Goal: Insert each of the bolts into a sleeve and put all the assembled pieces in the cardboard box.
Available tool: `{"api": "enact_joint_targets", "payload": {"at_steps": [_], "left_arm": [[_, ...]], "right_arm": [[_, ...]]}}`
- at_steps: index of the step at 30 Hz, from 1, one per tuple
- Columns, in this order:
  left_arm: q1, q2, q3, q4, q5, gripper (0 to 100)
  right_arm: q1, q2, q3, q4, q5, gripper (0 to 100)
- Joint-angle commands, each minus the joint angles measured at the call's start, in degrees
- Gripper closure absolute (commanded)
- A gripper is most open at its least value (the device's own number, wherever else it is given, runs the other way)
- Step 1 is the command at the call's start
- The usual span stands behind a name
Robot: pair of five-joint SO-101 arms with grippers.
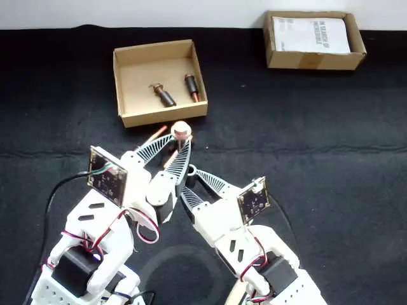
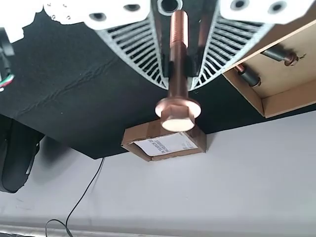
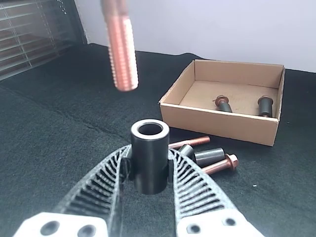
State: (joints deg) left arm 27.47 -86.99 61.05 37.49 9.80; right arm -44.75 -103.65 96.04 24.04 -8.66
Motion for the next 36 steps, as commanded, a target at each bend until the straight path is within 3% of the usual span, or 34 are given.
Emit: {"api": "enact_joint_targets", "payload": {"at_steps": [1, 10, 36], "left_arm": [[0.57, -0.57, 0.22, -0.44, -0.7, 99], [1.54, -0.57, 5.76, -7.91, -0.7, 99], [2.86, -0.4, 9.89, -7.65, -0.7, 99]], "right_arm": [[-0.31, -0.31, 7.78, -0.92, -0.35, 99.1], [-0.31, -0.31, 7.78, -0.92, -0.44, 99.1], [4.44, -0.48, 7.78, -0.92, -0.18, 99.1]]}}
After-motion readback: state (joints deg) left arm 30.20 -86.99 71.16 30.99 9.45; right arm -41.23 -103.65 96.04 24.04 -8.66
